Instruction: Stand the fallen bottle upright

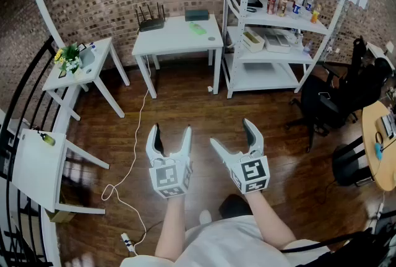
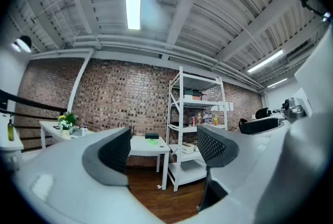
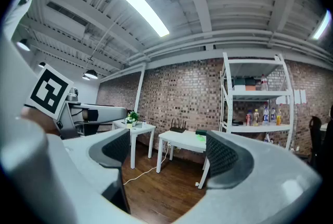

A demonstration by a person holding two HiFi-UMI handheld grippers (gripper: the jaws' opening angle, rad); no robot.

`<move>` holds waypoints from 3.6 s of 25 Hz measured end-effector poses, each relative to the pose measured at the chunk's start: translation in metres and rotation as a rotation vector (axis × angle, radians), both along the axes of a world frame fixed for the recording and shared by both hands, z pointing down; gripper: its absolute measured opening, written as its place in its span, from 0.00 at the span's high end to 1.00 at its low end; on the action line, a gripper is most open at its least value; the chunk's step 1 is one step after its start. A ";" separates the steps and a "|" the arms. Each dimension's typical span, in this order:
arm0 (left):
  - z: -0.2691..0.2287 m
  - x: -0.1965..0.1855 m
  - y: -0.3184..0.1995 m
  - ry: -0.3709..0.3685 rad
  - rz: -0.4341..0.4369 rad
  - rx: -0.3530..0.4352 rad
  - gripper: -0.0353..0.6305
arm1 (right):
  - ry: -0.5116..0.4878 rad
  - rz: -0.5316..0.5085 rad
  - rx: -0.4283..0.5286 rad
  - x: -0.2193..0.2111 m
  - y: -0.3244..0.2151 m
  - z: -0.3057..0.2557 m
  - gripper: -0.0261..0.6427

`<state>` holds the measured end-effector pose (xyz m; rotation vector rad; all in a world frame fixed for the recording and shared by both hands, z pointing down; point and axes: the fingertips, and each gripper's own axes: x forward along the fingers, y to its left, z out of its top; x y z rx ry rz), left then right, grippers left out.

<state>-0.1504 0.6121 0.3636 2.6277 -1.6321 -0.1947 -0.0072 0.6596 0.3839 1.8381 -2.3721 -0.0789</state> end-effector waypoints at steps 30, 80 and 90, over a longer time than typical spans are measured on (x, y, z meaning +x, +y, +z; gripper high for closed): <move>0.052 0.116 -0.433 -0.083 -0.020 -0.111 0.39 | -0.104 -0.087 -0.113 0.134 -0.460 0.052 0.35; 0.244 0.228 -1.150 -0.290 0.022 -0.452 0.48 | -0.121 -0.169 -0.716 0.215 -1.236 0.296 0.42; 0.287 0.204 -1.171 -0.257 0.019 -0.565 0.48 | -0.075 -0.114 -1.201 0.201 -1.268 0.387 0.44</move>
